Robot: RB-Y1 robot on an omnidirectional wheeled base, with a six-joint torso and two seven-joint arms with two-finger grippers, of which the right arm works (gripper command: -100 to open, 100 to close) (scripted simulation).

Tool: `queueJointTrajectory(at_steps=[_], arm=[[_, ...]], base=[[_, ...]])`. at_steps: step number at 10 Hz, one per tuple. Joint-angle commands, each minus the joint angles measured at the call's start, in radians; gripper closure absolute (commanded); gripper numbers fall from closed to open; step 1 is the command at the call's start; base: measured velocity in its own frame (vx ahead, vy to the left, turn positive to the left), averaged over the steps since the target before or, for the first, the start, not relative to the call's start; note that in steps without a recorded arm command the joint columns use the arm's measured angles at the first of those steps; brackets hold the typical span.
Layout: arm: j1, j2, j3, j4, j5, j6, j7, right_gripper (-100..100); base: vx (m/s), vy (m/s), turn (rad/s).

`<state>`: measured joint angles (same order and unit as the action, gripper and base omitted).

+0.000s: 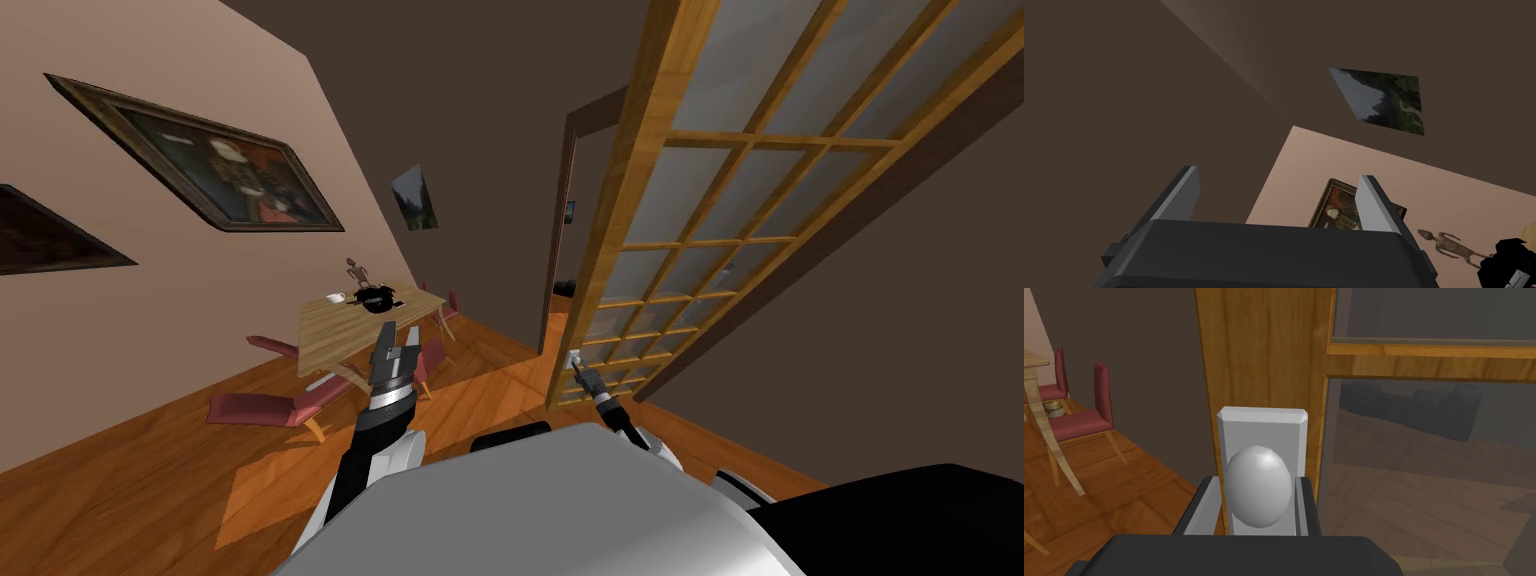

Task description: Pull the door open

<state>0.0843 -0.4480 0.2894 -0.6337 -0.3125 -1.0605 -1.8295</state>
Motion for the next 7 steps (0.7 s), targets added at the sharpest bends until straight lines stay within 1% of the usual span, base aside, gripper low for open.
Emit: queueJointTrajectory(at_steps=[1,3,4,5,7], arm=[[0.014,-0.017,0.018,0.004,0.010,-0.027,-0.022,100],[0.027,-0.031,0.032,0.004,0.018,-0.050,-0.039,100],[0.029,-0.028,0.027,-0.010,0.015,-0.034,-0.031,100],[0.039,-0.033,0.033,-0.006,0.019,-0.049,-0.037,100],[0.045,-0.037,0.036,-0.003,0.021,-0.061,-0.042,100]], base=[[-0.254,-0.059,0.127],[-0.209,-0.052,0.073],[-0.100,-0.020,0.013],[-0.139,-0.052,0.185],[-0.199,-0.061,0.146]])
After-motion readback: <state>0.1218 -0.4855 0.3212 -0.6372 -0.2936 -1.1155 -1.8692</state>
